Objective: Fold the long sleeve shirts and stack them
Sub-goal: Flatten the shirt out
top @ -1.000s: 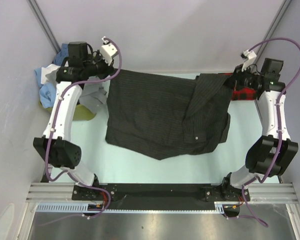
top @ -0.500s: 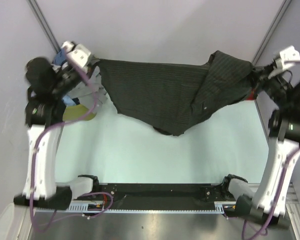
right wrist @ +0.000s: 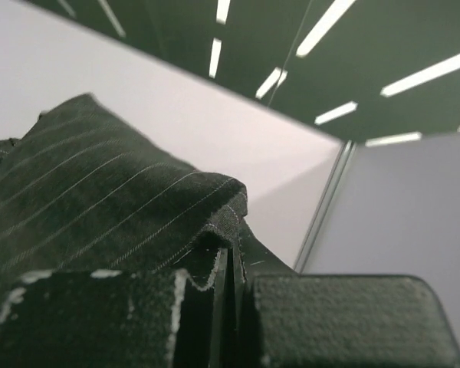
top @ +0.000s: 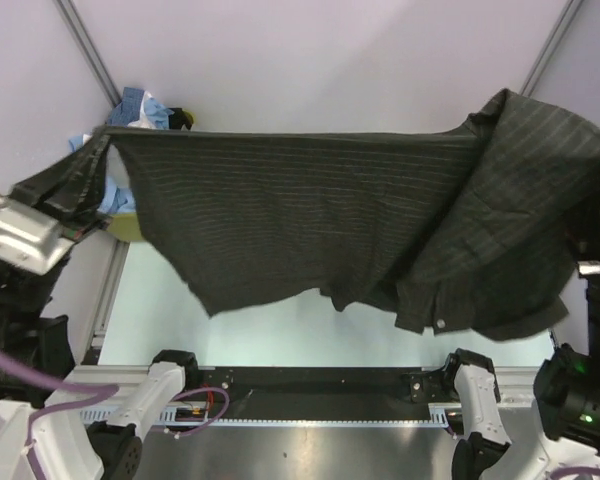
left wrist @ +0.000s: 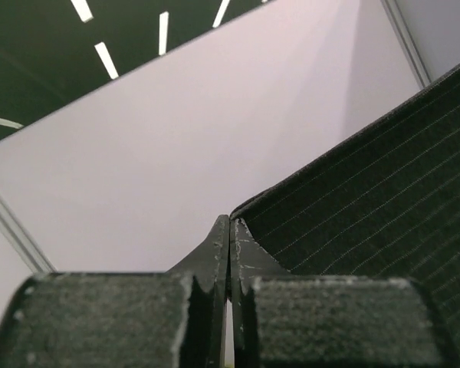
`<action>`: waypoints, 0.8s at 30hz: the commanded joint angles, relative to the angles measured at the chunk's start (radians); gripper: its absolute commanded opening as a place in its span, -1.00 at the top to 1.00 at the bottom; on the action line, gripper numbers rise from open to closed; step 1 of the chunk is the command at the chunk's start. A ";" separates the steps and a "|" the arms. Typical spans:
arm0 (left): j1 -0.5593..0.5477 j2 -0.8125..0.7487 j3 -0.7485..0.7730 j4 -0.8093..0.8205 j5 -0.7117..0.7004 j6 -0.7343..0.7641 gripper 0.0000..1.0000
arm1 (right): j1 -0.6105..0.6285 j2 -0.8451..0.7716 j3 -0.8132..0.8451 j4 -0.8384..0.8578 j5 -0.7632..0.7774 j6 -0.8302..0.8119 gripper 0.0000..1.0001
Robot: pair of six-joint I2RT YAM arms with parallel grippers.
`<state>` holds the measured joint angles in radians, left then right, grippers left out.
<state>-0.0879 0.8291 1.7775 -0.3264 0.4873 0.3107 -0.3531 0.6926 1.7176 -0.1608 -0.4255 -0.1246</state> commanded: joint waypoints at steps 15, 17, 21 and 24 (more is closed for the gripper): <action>0.033 0.231 -0.094 -0.030 -0.199 -0.007 1.00 | 0.143 0.311 -0.287 0.250 -0.016 -0.234 1.00; 0.031 0.229 -0.264 0.041 -0.208 -0.005 1.00 | 0.143 0.306 -0.392 0.250 -0.047 -0.245 1.00; 0.031 0.294 -0.486 0.139 -0.211 0.074 1.00 | 0.161 0.326 -0.609 0.262 -0.160 -0.244 1.00; 0.031 0.411 -0.576 0.197 -0.211 0.106 1.00 | 0.198 0.404 -0.686 0.285 -0.165 -0.296 1.00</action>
<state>-0.0849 1.1812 1.2602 -0.2611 0.4011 0.3138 -0.1707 1.0760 1.0801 0.0261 -0.6281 -0.3168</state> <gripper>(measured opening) 0.003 0.018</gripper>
